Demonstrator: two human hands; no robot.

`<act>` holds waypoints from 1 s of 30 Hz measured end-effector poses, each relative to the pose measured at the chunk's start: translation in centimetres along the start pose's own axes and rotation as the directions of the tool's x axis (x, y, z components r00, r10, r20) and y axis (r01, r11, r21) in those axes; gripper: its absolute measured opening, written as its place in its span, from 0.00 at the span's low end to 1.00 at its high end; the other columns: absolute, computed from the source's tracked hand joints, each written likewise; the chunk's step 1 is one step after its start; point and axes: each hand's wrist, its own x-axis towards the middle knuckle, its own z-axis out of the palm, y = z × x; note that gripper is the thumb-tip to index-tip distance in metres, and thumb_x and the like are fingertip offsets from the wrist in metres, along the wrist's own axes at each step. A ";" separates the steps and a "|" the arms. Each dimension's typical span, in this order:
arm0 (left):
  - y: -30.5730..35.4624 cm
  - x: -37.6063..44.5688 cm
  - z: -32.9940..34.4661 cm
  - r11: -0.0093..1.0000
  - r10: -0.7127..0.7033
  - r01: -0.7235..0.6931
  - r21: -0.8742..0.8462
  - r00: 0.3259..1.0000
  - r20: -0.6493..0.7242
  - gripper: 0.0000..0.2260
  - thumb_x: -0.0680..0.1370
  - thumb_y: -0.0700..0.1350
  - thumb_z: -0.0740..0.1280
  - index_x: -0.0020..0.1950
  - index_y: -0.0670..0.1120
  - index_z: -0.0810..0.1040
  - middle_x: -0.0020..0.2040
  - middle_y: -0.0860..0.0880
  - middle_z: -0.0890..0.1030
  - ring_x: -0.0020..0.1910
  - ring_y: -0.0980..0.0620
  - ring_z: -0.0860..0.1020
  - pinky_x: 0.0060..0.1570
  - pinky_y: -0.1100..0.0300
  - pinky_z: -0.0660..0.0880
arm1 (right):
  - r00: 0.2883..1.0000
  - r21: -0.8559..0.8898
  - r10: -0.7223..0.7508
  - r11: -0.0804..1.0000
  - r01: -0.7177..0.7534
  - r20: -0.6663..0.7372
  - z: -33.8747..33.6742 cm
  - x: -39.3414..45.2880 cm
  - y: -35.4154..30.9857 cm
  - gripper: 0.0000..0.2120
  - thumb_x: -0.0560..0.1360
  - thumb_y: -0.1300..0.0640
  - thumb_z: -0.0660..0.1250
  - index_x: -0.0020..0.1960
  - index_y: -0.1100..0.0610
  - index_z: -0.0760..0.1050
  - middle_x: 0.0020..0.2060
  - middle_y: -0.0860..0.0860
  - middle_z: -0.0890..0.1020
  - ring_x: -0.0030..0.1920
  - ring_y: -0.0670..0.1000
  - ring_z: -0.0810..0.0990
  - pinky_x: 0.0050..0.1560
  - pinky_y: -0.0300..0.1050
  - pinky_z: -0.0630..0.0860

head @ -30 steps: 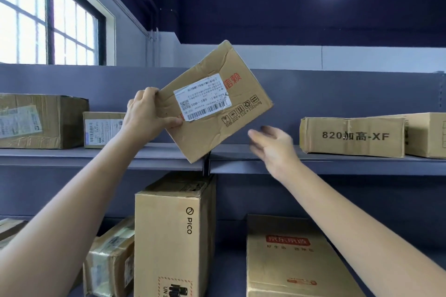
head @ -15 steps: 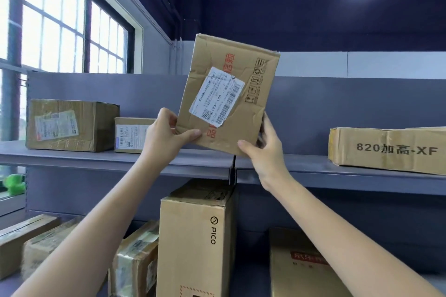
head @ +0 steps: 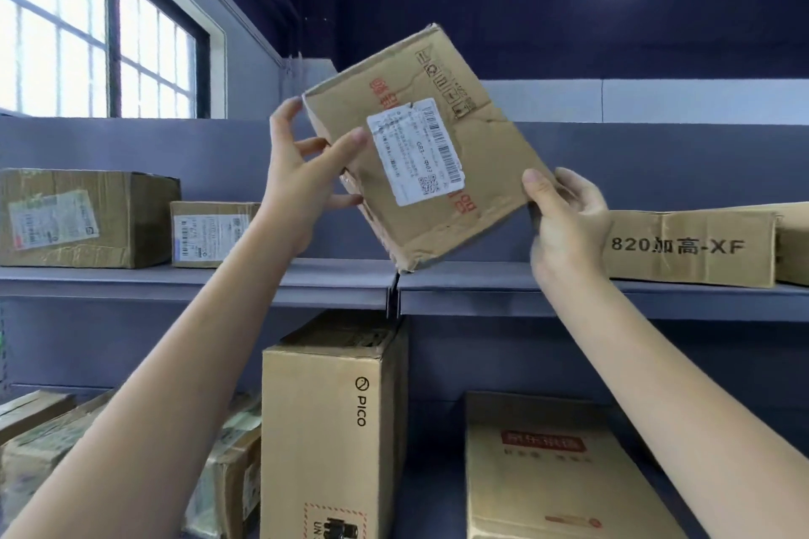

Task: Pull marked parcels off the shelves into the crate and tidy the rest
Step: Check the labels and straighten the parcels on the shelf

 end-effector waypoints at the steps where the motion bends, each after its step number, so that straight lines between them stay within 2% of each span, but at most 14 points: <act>1: 0.0 0.2 -0.1 1.000 -0.013 0.013 -0.014 1.000 -0.005 0.27 0.72 0.48 0.72 0.66 0.54 0.62 0.62 0.44 0.74 0.59 0.46 0.77 0.40 0.49 0.82 | 1.000 0.012 0.000 1.000 0.000 0.002 -0.3 0.2 -0.2 0.11 0.69 0.67 0.72 0.47 0.57 0.74 0.47 0.55 0.79 0.52 0.54 0.79 0.55 0.44 0.77; 3: -0.4 0.3 -0.1 0.999 -0.041 0.042 0.027 0.999 -0.005 0.28 0.73 0.47 0.71 0.69 0.49 0.64 0.63 0.45 0.73 0.60 0.47 0.75 0.44 0.48 0.81 | 0.999 -0.047 -0.019 0.999 0.021 0.033 -0.7 0.4 -0.3 0.10 0.70 0.69 0.70 0.47 0.59 0.75 0.44 0.53 0.81 0.49 0.52 0.81 0.49 0.40 0.78; 4: -0.6 0.3 0.1 0.995 -0.066 0.065 0.069 0.998 0.005 0.30 0.73 0.47 0.71 0.71 0.48 0.62 0.63 0.46 0.73 0.59 0.47 0.75 0.46 0.49 0.81 | 0.998 -0.135 -0.036 0.990 0.044 0.060 -0.8 0.2 -0.2 0.09 0.70 0.69 0.69 0.47 0.58 0.76 0.43 0.51 0.81 0.48 0.50 0.81 0.48 0.38 0.78; 7: -1.7 -0.1 1.0 0.964 -0.205 0.193 0.184 0.978 0.047 0.34 0.75 0.48 0.69 0.75 0.48 0.54 0.64 0.45 0.71 0.57 0.47 0.74 0.49 0.45 0.79 | 0.987 -0.406 -0.070 0.906 0.124 0.145 -0.9 -0.2 0.8 0.12 0.71 0.64 0.69 0.54 0.58 0.76 0.47 0.49 0.81 0.49 0.45 0.80 0.51 0.37 0.77; 9: -2.7 -0.7 1.4 0.940 -0.268 0.248 0.236 0.962 0.057 0.31 0.75 0.48 0.68 0.74 0.46 0.58 0.65 0.43 0.72 0.57 0.46 0.74 0.48 0.43 0.79 | 0.986 -0.485 -0.044 0.866 0.119 0.164 -0.9 -0.5 1.5 0.17 0.71 0.61 0.70 0.59 0.57 0.74 0.53 0.51 0.81 0.53 0.47 0.79 0.55 0.40 0.75; 12: -3.6 -1.6 1.7 0.917 -0.293 0.246 0.315 0.950 0.111 0.25 0.75 0.51 0.68 0.70 0.47 0.67 0.64 0.43 0.73 0.57 0.46 0.75 0.47 0.45 0.79 | 0.979 -0.564 -0.033 0.813 0.142 0.200 -1.0 -0.8 2.2 0.20 0.71 0.58 0.71 0.62 0.57 0.73 0.57 0.52 0.79 0.57 0.48 0.77 0.61 0.45 0.73; 15: -3.7 -1.8 1.6 0.897 -0.297 0.218 0.386 0.942 0.158 0.26 0.75 0.53 0.68 0.70 0.49 0.66 0.64 0.45 0.73 0.58 0.47 0.74 0.49 0.46 0.78 | 0.977 -0.586 -0.029 0.796 0.149 0.209 -0.9 -1.0 2.0 0.20 0.71 0.56 0.71 0.62 0.57 0.72 0.57 0.51 0.78 0.57 0.48 0.76 0.62 0.45 0.73; 19: -3.4 -1.6 1.8 0.875 -0.295 0.190 0.446 0.938 0.180 0.30 0.74 0.55 0.67 0.72 0.50 0.61 0.63 0.47 0.71 0.59 0.47 0.72 0.52 0.47 0.76 | 0.977 -0.627 -0.022 0.764 0.153 0.212 -0.6 -1.0 1.6 0.21 0.73 0.53 0.69 0.63 0.55 0.70 0.59 0.49 0.76 0.57 0.47 0.74 0.55 0.40 0.71; 23: -3.6 -2.0 2.0 0.875 -0.243 0.135 0.464 0.953 0.181 0.25 0.74 0.54 0.68 0.69 0.51 0.66 0.60 0.48 0.74 0.56 0.49 0.74 0.56 0.50 0.73 | 0.947 -0.668 -0.056 0.696 0.265 0.317 0.3 -0.9 0.8 0.21 0.73 0.52 0.68 0.64 0.53 0.69 0.62 0.48 0.72 0.57 0.45 0.69 0.57 0.41 0.67; 27: -3.8 -3.0 2.8 0.896 -0.168 0.037 0.443 0.950 0.262 0.16 0.78 0.45 0.65 0.66 0.50 0.72 0.58 0.50 0.78 0.52 0.53 0.75 0.50 0.61 0.69 | 0.905 -0.681 -0.150 0.612 0.402 0.399 1.7 -0.9 0.2 0.24 0.72 0.50 0.68 0.66 0.51 0.68 0.64 0.51 0.71 0.64 0.52 0.68 0.66 0.50 0.67; 30: -3.5 -2.2 2.2 0.886 -0.073 -0.025 0.462 0.978 0.194 0.17 0.78 0.40 0.62 0.67 0.49 0.71 0.58 0.48 0.77 0.54 0.52 0.75 0.45 0.64 0.71 | 0.890 -0.699 -0.178 0.562 0.442 0.419 2.2 -0.4 -0.4 0.28 0.72 0.49 0.68 0.70 0.50 0.63 0.68 0.52 0.66 0.68 0.53 0.63 0.67 0.49 0.62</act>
